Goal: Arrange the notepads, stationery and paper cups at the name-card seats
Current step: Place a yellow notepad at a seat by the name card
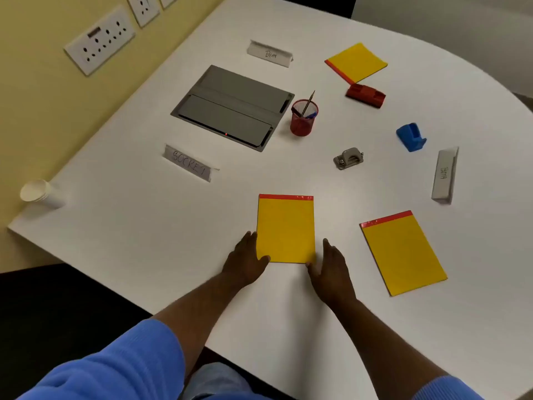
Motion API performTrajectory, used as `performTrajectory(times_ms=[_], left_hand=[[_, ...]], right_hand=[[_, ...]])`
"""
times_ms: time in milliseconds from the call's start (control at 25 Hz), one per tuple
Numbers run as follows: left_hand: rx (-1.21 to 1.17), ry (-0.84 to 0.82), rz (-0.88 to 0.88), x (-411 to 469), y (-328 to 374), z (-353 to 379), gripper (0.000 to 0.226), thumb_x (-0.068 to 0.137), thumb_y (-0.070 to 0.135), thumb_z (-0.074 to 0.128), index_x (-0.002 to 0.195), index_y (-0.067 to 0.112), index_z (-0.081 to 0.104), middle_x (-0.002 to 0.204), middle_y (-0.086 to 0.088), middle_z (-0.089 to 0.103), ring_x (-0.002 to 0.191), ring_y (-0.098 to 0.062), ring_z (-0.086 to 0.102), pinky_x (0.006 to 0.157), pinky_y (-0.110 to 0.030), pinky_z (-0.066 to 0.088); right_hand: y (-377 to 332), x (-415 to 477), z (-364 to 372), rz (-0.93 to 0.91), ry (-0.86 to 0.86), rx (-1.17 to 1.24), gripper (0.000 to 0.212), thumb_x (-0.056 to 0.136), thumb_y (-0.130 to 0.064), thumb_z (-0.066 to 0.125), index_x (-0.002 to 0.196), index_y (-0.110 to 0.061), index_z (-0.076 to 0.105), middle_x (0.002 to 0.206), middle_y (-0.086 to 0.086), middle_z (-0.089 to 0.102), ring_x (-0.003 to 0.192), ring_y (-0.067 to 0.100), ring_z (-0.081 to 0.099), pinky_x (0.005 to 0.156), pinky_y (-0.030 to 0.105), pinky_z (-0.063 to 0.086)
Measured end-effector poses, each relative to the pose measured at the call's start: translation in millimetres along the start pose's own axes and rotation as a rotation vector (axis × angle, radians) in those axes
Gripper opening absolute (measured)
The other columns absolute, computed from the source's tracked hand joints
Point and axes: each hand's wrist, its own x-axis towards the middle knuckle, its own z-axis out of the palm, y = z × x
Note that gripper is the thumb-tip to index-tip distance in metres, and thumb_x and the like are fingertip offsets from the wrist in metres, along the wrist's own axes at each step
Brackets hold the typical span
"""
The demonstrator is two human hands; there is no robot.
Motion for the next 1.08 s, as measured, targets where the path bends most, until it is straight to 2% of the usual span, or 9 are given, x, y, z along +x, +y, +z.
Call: performTrajectory(times_ms=[80, 240, 320, 440, 520, 640, 800, 960, 1080], left_hand=[[-0.043, -0.045, -0.018, 14, 0, 1, 0.087, 0.101, 0.043, 0.06, 0.164, 0.011, 0.008, 0.171, -0.01, 0.013, 0.156, -0.029, 0.019, 0.123, -0.043, 0.023], [-0.293, -0.047, -0.193, 39, 5, 2, 0.086, 0.099, 0.035, 0.066, 0.163, 0.009, 0.015, 0.166, -0.014, 0.028, 0.151, -0.032, 0.032, 0.123, -0.042, 0.028], [-0.455, -0.027, -0.272, 50, 7, -2, 0.082, 0.099, 0.029, 0.068, 0.162, 0.008, 0.02, 0.163, -0.015, 0.036, 0.148, -0.031, 0.039, 0.119, -0.04, 0.033], [-0.57, -0.001, -0.361, 60, 7, -4, 0.076, 0.097, 0.025, 0.071, 0.158, 0.006, 0.031, 0.156, -0.015, 0.047, 0.142, -0.032, 0.046, 0.114, -0.037, 0.037], [-0.674, 0.017, -0.418, 67, 4, -4, 0.071, 0.095, 0.022, 0.074, 0.153, 0.003, 0.04, 0.152, -0.017, 0.05, 0.138, -0.033, 0.049, 0.115, -0.038, 0.038], [-0.886, 0.053, -0.5, 74, -1, -5, 0.063, 0.092, 0.014, 0.076, 0.147, 0.0, 0.048, 0.148, -0.022, 0.053, 0.134, -0.037, 0.053, 0.116, -0.048, 0.042], [-0.907, 0.131, -0.562, 76, -10, -1, 0.052, 0.09, 0.002, 0.075, 0.139, -0.002, 0.057, 0.139, -0.024, 0.06, 0.127, -0.039, 0.058, 0.11, -0.051, 0.047], [-0.974, 0.114, -0.603, 78, -12, 4, 0.043, 0.09, -0.001, 0.074, 0.132, -0.004, 0.063, 0.123, -0.025, 0.068, 0.103, -0.039, 0.065, 0.102, -0.055, 0.053], [-0.956, 0.081, -0.569, 79, -11, 5, 0.038, 0.092, -0.002, 0.071, 0.13, -0.008, 0.064, 0.125, -0.028, 0.067, 0.114, -0.046, 0.065, 0.104, -0.056, 0.051]], right_hand=[[-6, 18, 6, 0.128, -0.001, 0.147, 0.084, 0.099, -0.042, 0.06, 0.162, -0.013, 0.013, 0.164, 0.012, 0.027, 0.151, 0.031, 0.025, 0.121, 0.044, 0.024], [-20, 51, 14, 0.318, -0.068, 0.313, 0.084, 0.098, -0.031, 0.065, 0.161, -0.011, 0.013, 0.161, 0.015, 0.035, 0.146, 0.034, 0.036, 0.117, 0.046, 0.032], [-25, 60, 15, 0.433, -0.034, 0.435, 0.08, 0.098, -0.028, 0.064, 0.16, -0.01, 0.017, 0.158, 0.016, 0.039, 0.144, 0.034, 0.04, 0.117, 0.046, 0.033], [-31, 72, 17, 0.56, 0.021, 0.554, 0.072, 0.097, -0.024, 0.065, 0.156, -0.007, 0.027, 0.152, 0.017, 0.044, 0.14, 0.035, 0.044, 0.117, 0.048, 0.035], [-32, 78, 19, 0.582, 0.023, 0.527, 0.067, 0.095, -0.022, 0.067, 0.152, -0.005, 0.037, 0.148, 0.019, 0.047, 0.135, 0.038, 0.048, 0.113, 0.05, 0.04], [-26, 87, 16, 0.615, -0.009, 0.542, 0.052, 0.094, -0.02, 0.068, 0.14, -0.004, 0.05, 0.137, 0.016, 0.055, 0.122, 0.036, 0.056, 0.104, 0.047, 0.048], [-13, 93, 10, 0.595, -0.066, 0.613, 0.022, 0.095, -0.01, 0.063, 0.116, -0.008, 0.064, 0.121, 0.017, 0.065, 0.106, 0.035, 0.063, 0.095, 0.053, 0.054], [-7, 96, 8, 0.512, -0.049, 0.457, 0.023, 0.093, -0.004, 0.06, 0.115, -0.007, 0.066, 0.115, 0.017, 0.067, 0.103, 0.034, 0.062, 0.09, 0.044, 0.053], [-6, 96, 9, 0.483, -0.042, 0.43, 0.026, 0.091, -0.003, 0.06, 0.116, -0.006, 0.066, 0.113, 0.017, 0.067, 0.103, 0.034, 0.063, 0.089, 0.042, 0.052]])
